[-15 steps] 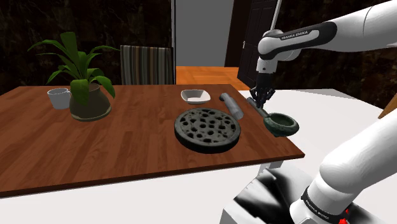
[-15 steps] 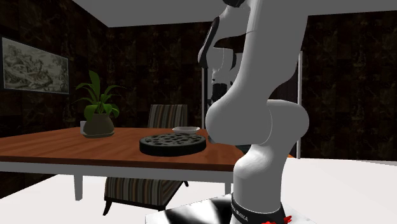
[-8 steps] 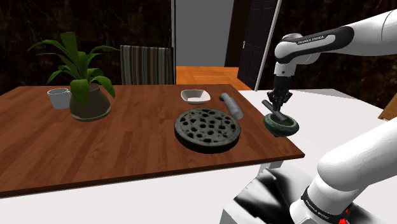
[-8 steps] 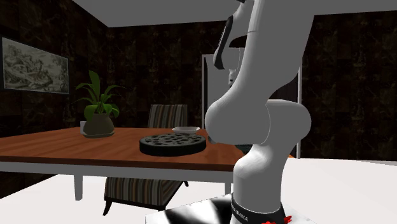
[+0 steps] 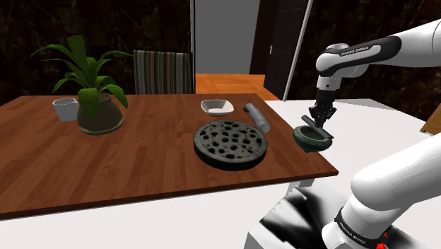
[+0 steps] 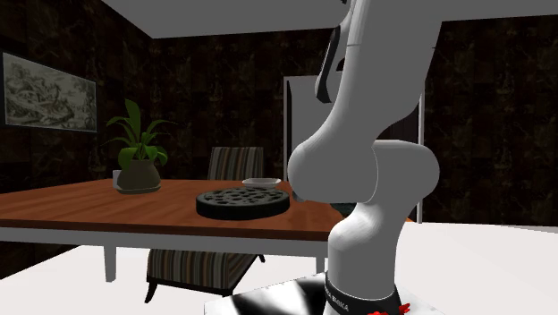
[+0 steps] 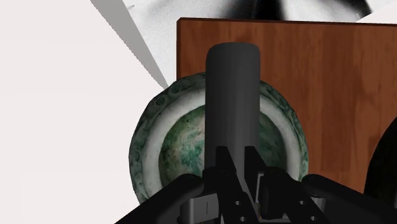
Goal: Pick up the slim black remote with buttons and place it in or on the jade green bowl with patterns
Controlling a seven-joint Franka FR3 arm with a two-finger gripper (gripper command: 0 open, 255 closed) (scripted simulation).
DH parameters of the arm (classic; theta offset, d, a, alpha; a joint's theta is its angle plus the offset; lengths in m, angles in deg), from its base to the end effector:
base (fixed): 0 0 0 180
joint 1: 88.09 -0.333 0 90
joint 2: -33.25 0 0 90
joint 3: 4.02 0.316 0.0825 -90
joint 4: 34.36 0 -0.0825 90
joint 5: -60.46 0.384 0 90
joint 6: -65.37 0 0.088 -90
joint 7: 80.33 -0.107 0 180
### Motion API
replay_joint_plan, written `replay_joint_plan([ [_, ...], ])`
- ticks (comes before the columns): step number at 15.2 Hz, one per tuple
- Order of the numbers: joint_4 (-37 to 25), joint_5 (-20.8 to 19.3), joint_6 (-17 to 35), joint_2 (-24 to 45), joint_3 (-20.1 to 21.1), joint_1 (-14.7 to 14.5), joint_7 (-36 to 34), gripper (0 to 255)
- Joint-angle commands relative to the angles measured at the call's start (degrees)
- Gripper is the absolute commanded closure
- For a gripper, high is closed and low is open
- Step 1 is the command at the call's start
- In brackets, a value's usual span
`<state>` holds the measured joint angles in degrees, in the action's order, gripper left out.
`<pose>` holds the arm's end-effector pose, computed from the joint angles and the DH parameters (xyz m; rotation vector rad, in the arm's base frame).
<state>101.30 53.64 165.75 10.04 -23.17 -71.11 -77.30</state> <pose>0.3174 -0.2516 0.4526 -2.9417 0.7550 0.3213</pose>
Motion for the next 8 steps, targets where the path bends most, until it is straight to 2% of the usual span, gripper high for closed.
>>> replay_joint_plan([
  [1,1.17,-0.03,1.68,0.49,-0.2,0.0,0.08,255],
  [8,4.39,-0.06,6.51,2.13,-0.81,0.0,0.33,255],
])
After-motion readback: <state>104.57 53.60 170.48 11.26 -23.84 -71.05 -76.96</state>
